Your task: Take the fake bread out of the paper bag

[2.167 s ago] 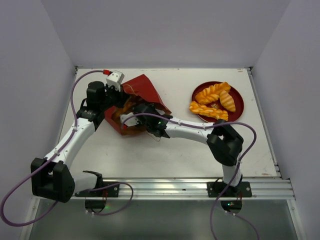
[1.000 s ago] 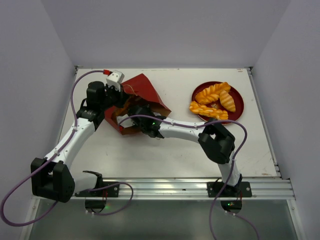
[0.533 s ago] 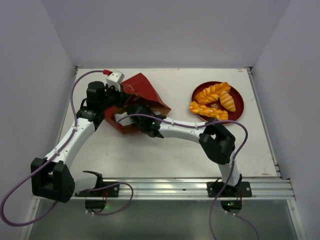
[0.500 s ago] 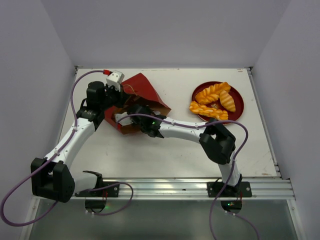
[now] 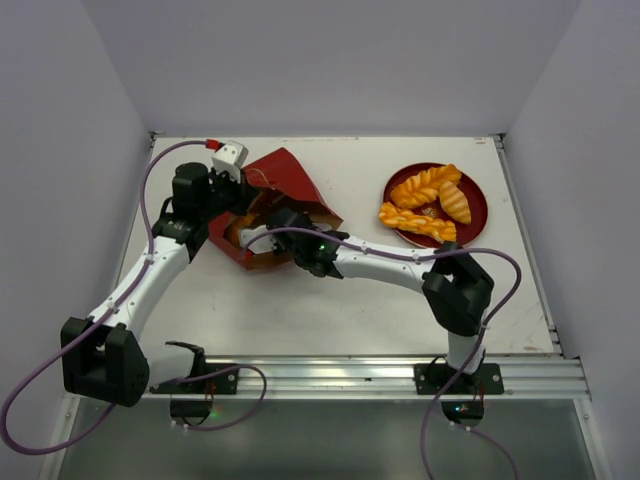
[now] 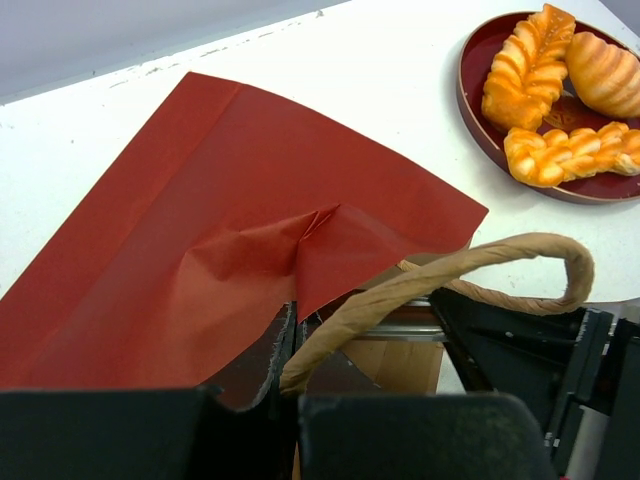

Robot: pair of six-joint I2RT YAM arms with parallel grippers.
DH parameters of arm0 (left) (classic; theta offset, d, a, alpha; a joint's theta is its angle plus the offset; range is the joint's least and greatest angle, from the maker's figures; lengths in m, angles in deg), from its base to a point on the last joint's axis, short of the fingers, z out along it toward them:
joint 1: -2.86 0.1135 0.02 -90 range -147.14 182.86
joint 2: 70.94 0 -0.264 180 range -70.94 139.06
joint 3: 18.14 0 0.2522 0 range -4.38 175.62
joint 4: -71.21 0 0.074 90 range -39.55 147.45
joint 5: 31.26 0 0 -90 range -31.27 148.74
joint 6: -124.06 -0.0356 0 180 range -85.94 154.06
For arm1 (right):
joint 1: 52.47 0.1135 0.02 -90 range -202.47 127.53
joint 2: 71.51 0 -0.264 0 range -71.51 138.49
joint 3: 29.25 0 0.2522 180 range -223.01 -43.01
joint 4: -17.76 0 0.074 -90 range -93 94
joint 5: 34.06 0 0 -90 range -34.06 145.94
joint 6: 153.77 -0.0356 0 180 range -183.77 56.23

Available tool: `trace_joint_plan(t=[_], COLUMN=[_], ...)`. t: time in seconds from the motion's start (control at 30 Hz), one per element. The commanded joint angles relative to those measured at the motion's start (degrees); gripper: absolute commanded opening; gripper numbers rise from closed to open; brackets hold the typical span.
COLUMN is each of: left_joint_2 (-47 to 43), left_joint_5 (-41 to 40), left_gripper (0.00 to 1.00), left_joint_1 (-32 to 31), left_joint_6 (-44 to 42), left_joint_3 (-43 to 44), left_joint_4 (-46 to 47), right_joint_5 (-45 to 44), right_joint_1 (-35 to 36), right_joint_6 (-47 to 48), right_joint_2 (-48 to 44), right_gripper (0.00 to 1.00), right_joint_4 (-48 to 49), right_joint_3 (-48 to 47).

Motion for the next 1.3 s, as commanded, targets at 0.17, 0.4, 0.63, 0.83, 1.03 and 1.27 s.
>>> trace_joint_plan(t=[0.17,0.4,0.63,0.83,1.03,1.27], left_joint_2=[-1.3,-1.2,-1.2,-1.2,-1.1,-1.0], left_joint_5=[0.2,0.0,-0.1,-0.2,-0.4,-0.5], left_gripper=[0.0,0.0,0.0,0.0,0.0,0.0], left_joint_1=[-0.2,-0.2,-0.2,-0.2,-0.2,-0.1], left_joint_6=[-1.0,-1.0,-1.0,-0.9,-0.9,-0.7], left_joint_3=[-0.9,-0.8,-0.8,-0.8,-0.8,-0.9], left_joint_4=[1.3,1.2,1.1,1.4,1.4,1.5], right_joint_5=[1.5,2.5,5.2,9.5,13.5,18.6], right_joint_1=[-0.6,-1.2,-3.3,-5.3,-7.1,-8.2], right_joint_6=[-2.7,-4.3,-7.9,-10.5,-14.2,-16.6], right_joint_2=[-8.9,-13.4,-17.3,-21.5,-24.4,-29.8], right_gripper=[0.0,0.0,0.0,0.0,0.0,0.0], right_joint_4=[-0.9,-2.3,-5.3,-8.7,-12.6,-16.6], right_joint_3=[3.6,6.5,9.1,11.8,12.3,13.9])
